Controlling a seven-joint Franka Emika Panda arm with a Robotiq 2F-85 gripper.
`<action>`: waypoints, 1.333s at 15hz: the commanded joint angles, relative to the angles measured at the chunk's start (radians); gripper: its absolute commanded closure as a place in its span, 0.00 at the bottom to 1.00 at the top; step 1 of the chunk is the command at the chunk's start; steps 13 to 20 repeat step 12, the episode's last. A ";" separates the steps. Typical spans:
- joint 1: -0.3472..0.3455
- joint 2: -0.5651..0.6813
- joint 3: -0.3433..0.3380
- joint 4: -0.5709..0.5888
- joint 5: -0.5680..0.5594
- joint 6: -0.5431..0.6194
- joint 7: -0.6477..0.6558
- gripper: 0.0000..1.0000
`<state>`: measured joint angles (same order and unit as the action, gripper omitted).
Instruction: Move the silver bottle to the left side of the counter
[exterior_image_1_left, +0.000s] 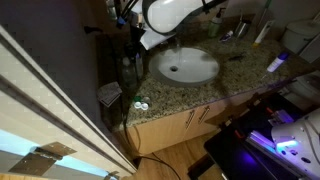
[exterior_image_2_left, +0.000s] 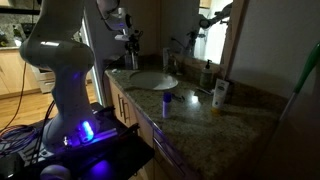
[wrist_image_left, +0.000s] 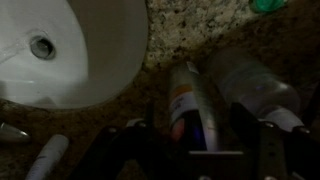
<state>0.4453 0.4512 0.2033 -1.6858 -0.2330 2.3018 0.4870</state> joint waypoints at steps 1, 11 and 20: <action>0.018 -0.002 -0.026 0.020 0.009 0.017 0.020 0.00; 0.012 -0.113 -0.003 0.031 0.028 0.001 0.017 0.00; 0.012 -0.118 -0.003 0.031 0.028 0.001 0.018 0.00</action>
